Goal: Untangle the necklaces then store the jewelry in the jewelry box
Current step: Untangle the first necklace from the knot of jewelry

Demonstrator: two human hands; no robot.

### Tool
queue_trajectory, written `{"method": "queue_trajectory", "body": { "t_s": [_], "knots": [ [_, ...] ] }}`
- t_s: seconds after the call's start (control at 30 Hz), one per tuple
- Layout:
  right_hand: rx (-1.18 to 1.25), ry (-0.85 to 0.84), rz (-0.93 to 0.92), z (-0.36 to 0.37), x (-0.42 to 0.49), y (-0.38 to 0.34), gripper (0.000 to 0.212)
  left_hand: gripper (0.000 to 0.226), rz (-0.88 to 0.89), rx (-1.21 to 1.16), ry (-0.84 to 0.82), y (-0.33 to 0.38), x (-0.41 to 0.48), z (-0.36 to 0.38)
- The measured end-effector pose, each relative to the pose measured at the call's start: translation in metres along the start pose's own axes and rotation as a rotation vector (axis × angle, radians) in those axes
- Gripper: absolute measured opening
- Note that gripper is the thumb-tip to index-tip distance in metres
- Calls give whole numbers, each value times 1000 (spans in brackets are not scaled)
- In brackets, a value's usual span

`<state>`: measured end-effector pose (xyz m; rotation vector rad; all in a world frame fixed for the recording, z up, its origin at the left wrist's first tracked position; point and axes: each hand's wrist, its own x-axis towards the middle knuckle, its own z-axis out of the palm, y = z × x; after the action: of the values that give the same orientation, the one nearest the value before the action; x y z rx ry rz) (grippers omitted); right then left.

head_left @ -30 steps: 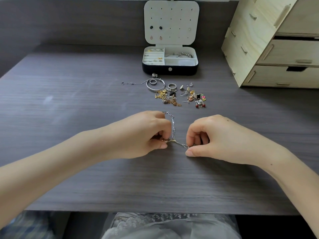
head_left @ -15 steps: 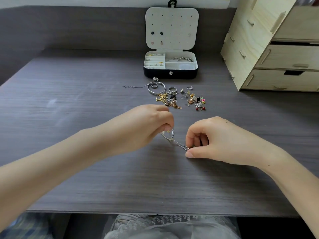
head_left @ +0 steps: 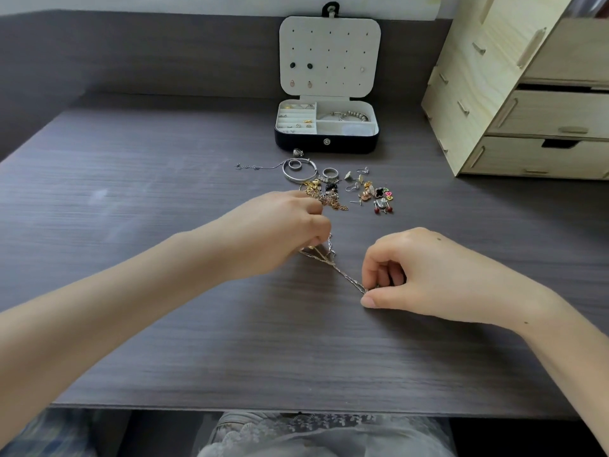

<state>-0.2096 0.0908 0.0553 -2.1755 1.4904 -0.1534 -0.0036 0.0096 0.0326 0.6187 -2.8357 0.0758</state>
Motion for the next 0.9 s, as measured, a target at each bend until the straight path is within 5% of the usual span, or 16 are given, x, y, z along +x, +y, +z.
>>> {"method": "queue_trajectory", "body": {
  "t_s": [0.17, 0.37, 0.7, 0.9],
  "knots": [
    [-26, -67, 6, -5, -2, -3, 20, 28, -62, 34, 61, 4, -9, -1],
    [-10, 197, -109, 1, 22, -2, 8, 27, -151, -65, 128, 16, -21, 2],
    [-305, 70, -143, 1, 48, -1, 5, 28, -197, -104, 67, 25, -24, 13],
    [-286, 310, -341, 9, 36, 4, 6, 28, -199, -3, 66, 30, -32, 17]
  ]
}}
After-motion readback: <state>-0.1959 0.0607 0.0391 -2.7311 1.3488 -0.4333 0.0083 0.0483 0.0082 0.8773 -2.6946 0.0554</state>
